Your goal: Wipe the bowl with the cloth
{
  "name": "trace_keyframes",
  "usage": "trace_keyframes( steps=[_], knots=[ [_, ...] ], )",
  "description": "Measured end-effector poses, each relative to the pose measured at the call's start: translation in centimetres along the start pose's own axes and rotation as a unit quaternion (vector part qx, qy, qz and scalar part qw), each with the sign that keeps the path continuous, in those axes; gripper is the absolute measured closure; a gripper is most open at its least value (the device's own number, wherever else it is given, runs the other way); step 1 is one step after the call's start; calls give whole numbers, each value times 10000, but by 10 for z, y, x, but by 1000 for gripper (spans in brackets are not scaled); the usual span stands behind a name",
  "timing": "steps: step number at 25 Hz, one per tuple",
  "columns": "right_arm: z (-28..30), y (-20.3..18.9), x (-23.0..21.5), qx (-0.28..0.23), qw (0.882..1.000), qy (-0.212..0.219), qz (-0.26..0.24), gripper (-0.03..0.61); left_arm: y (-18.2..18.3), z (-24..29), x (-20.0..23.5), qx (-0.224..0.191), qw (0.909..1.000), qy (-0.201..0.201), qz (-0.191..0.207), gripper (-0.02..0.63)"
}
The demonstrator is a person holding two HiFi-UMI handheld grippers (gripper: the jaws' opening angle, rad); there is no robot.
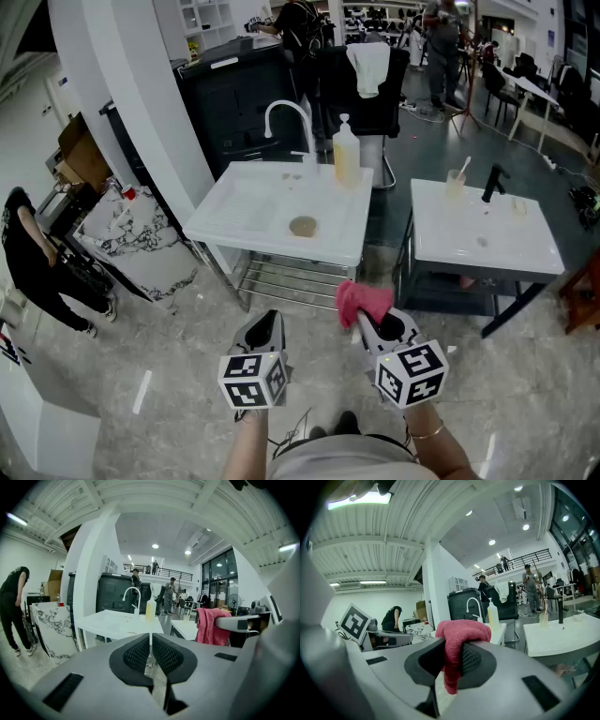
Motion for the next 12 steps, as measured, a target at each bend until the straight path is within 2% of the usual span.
trace_keyframes(
  steps=[12],
  knots=[
    [5, -1, -23, 29, 9998, 217, -5, 523, 4, 20, -7, -52, 9998, 148, -93, 588]
  ],
)
Point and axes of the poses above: the fingertips, and each gripper's own axes: z forward along the fingers, x to its left, y out of its top, the point moved 4 cm from there along -z, backward along the fingers, and after that the axes turned 11 degrees about -z, right-handed, at the moved point
